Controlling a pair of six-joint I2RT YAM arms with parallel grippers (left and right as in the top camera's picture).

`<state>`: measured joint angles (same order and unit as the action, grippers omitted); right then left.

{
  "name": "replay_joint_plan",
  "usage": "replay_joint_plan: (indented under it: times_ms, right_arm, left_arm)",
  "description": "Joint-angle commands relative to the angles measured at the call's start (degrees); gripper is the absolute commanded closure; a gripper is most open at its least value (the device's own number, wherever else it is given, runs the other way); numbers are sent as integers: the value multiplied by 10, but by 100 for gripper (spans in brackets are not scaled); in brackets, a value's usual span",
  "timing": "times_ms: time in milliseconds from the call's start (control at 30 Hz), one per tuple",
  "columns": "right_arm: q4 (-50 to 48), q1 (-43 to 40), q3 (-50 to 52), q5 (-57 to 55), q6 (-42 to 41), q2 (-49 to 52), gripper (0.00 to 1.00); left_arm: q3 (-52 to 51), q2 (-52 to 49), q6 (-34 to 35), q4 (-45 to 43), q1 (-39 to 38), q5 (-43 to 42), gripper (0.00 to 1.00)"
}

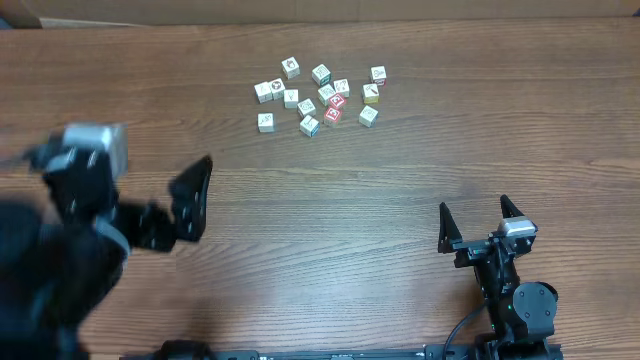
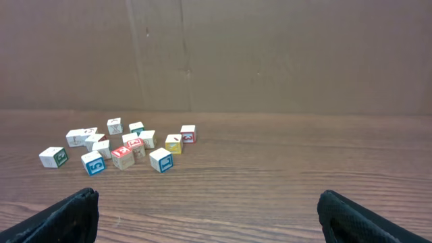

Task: Form a horizontal line
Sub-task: 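Raise the left arm and move its gripper over the block cluster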

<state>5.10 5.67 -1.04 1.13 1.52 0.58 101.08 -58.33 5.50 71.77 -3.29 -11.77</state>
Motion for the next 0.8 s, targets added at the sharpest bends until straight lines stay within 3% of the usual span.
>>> replay_joint_plan:
  times_ms: [0, 367, 400, 433, 467, 700, 733, 767]
  right_arm:
    - [-3, 2, 6, 1, 3, -3, 0]
    - [-3, 2, 6, 0, 3, -3, 0]
    - [-3, 2, 6, 1, 3, -3, 0]
    - [-3, 2, 6, 0, 3, -3, 0]
    - [-3, 2, 6, 1, 3, -3, 0]
    - [-3, 2, 6, 0, 3, -3, 0]
    - [-3, 2, 6, 0, 3, -3, 0]
    - [-3, 2, 6, 0, 3, -3, 0]
  left_arm:
    - [74, -94, -22, 73, 3, -1, 0]
    - [97, -325, -21, 213, 3, -59, 0]
    - [97, -343, -21, 220, 3, -75, 10]
    - [97, -358, -21, 224, 3, -85, 79]
    - [96, -374, -21, 229, 3, -95, 96]
    - [96, -465, -21, 235, -3, -118, 95]
    - [96, -477, -21, 235, -3, -118, 84]
    - [96, -489, -21, 235, -3, -118, 61]
